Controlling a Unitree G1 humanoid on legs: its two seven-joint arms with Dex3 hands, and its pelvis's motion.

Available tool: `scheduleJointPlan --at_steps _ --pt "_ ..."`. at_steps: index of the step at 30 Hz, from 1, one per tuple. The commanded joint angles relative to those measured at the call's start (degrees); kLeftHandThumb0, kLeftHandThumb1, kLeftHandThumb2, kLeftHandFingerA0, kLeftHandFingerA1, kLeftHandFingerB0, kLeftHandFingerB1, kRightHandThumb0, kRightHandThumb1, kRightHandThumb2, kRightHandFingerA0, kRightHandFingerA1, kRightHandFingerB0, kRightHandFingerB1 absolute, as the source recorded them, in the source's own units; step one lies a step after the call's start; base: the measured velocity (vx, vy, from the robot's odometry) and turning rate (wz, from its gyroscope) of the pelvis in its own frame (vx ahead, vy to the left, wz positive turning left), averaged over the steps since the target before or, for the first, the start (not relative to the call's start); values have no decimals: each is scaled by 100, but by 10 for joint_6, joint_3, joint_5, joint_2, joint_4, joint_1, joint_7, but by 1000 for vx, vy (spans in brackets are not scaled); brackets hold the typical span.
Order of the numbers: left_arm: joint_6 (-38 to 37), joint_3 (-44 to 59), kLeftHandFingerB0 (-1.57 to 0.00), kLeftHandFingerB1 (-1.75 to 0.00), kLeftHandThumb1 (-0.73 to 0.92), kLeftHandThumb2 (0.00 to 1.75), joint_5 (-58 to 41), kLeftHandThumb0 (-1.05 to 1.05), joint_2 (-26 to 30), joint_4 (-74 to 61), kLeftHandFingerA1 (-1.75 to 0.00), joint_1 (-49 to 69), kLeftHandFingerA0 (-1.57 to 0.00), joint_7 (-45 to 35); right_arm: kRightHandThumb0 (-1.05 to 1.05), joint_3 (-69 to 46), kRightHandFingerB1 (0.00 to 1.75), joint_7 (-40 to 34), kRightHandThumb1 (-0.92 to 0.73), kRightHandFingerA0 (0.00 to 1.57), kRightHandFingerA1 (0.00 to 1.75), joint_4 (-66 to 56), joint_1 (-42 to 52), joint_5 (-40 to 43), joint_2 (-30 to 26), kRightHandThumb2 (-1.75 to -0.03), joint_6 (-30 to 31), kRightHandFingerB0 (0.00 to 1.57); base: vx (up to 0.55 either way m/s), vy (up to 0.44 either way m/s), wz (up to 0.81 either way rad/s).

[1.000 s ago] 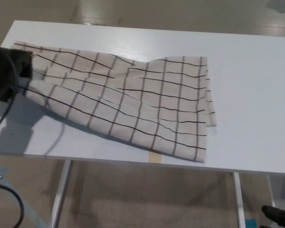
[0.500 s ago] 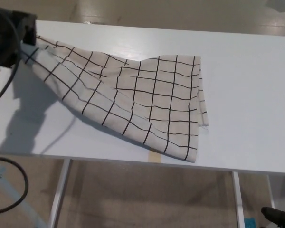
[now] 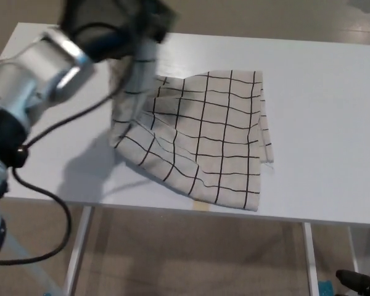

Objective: Use the left hand to fold a white towel with checkered patterns in half.

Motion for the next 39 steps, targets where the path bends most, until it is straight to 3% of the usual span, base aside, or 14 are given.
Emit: scheduleJointPlan --at_steps 1,6,8,15,16,17,18,19,20,22,23,39 --pt "-47 -34 -92 -56 51 58 50 -34 -47 -42 -172 -23 -91 4 -28 4 58 -5 -68 60 70 0 7 -2 1 -61 -8 73 0 0 0" --pt "-55 -57 -90 -55 51 57 60 -30 -104 -67 -173 -18 -93 -13 -27 2 58 0 -69 60 71 -11 15 10 4 -60 -2 75 0 0 0" --pt "-53 -67 -86 -57 46 60 68 -38 -120 -74 -168 -14 -98 -20 -26 3 59 6 -69 62 71 -12 16 17 5 -60 -1 76 0 0 0" --pt "-53 -101 -92 -58 51 58 79 -36 -176 -68 -172 17 -95 -38 -25 2 60 26 -69 63 72 -5 16 40 6 -60 -5 77 0 0 0" --pt "-55 -102 -67 -48 55 57 63 -52 -185 -56 -105 29 -80 -72 -25 1 60 29 -69 63 72 -4 17 42 5 -60 -5 77 0 0 0" --pt "-56 -102 -67 -48 55 57 54 -52 -190 -48 -105 36 -80 -95 -25 1 60 30 -69 63 72 -4 17 42 5 -60 -6 77 0 0 0" --pt "-44 -96 -25 -29 56 58 26 -69 -194 -47 -30 49 -21 -176 -25 1 60 32 -69 63 72 -4 17 43 4 -60 -5 77 0 0 0" --pt "-35 -92 -25 -29 56 58 14 -69 -195 -53 -30 54 -21 -220 -25 1 60 33 -69 63 72 -4 16 44 3 -60 -4 77 0 0 0" --pt "28 -77 0 0 59 59 -32 -89 -203 -88 0 72 0 -371 -25 2 60 33 -69 63 72 -7 18 43 3 -60 -2 77 0 0 0" --pt "111 -60 0 0 59 59 -80 -89 -214 -134 0 94 0 -532 -25 4 60 31 -69 63 72 -12 21 39 4 -60 1 77 0 0 0" --pt "124 -56 0 0 59 59 -92 -95 -220 -128 0 92 0 -561 -25 3 60 24 -69 62 72 -16 20 33 3 -60 6 77 0 0 0" --pt "135 4 0 -2 58 63 -134 -102 -187 -144 0 67 0 -627 -24 6 60 -4 -68 63 72 -24 24 5 9 -60 14 76 0 0 0"
